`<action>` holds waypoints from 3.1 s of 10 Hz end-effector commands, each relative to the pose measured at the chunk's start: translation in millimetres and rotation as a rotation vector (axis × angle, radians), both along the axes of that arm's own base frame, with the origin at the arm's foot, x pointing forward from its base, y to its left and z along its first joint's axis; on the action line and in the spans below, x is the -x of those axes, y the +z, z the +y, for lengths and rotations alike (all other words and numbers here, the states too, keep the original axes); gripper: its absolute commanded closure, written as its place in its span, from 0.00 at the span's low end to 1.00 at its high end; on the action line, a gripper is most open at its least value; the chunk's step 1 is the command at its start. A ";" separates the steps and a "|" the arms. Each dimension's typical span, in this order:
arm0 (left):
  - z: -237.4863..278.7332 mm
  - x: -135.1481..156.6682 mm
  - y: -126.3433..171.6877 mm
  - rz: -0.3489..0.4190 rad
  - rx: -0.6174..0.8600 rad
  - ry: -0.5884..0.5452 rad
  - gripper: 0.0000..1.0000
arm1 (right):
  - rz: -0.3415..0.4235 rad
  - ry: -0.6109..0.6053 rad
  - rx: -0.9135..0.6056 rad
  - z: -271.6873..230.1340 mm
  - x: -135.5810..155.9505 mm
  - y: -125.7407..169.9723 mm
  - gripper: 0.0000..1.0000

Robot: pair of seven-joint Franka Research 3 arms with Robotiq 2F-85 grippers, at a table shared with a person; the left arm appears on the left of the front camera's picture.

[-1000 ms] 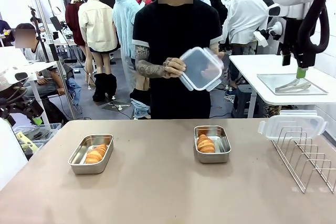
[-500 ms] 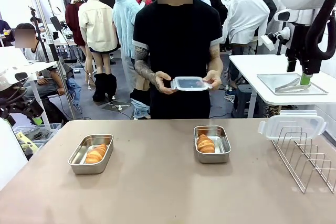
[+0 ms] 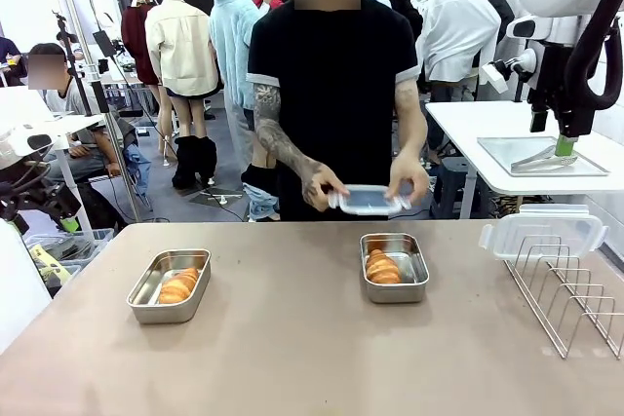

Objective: Place the bread in airtight containers.
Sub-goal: Pick up one Airtight Container lid and hand it to the human.

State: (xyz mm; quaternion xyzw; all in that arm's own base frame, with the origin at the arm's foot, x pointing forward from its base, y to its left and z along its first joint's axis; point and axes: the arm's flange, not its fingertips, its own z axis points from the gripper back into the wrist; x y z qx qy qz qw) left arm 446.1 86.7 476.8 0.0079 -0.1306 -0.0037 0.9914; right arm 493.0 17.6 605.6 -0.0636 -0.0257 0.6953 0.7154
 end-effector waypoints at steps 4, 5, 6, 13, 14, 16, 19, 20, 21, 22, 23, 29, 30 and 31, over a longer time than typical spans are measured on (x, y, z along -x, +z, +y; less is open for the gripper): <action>1.3 1.7 1.0 0.002 0.001 -0.015 0.00 | 0.001 0.002 0.015 -0.7 -1.1 2.1 0.00; 1.3 1.7 1.0 0.002 0.001 -0.015 0.00 | 0.001 0.002 0.015 -0.7 -1.1 2.1 0.00; 1.3 1.7 1.0 0.002 0.001 -0.015 0.00 | 0.001 0.002 0.015 -0.7 -1.1 2.1 0.00; 1.3 1.7 1.0 0.002 0.001 -0.015 0.00 | 0.001 0.002 0.015 -0.7 -1.1 2.1 0.00; 1.3 1.7 1.0 0.002 0.001 -0.015 0.00 | 0.001 0.002 0.015 -0.7 -1.1 2.1 0.00; 1.3 1.7 1.0 0.002 0.001 -0.015 0.00 | 0.001 0.002 0.015 -0.7 -1.1 2.1 0.00; 1.3 1.7 1.0 0.002 0.001 -0.015 0.00 | 0.001 0.002 0.015 -0.7 -1.1 2.1 0.00; 1.3 1.7 1.0 0.002 0.001 -0.015 0.00 | 0.001 0.002 0.015 -0.7 -1.1 2.1 0.00; 1.3 1.7 1.0 0.002 0.001 -0.015 0.00 | 0.001 0.002 0.015 -0.7 -1.1 2.1 0.00; 1.3 1.7 1.0 0.002 0.001 -0.015 0.00 | 0.001 0.002 0.015 -0.7 -1.1 2.1 0.00; 1.3 1.7 1.0 0.002 0.001 -0.015 0.00 | 0.001 0.002 0.015 -0.7 -1.1 2.1 0.00; 1.3 1.7 1.0 0.002 0.001 -0.015 0.00 | 0.001 0.002 0.015 -0.7 -1.1 2.1 0.00; 1.3 1.7 1.0 0.002 0.001 -0.015 0.00 | 0.001 0.002 0.015 -0.7 -1.1 2.1 0.00; 1.3 1.7 1.0 0.002 0.001 -0.015 0.00 | 0.001 0.002 0.015 -0.7 -1.1 2.1 0.00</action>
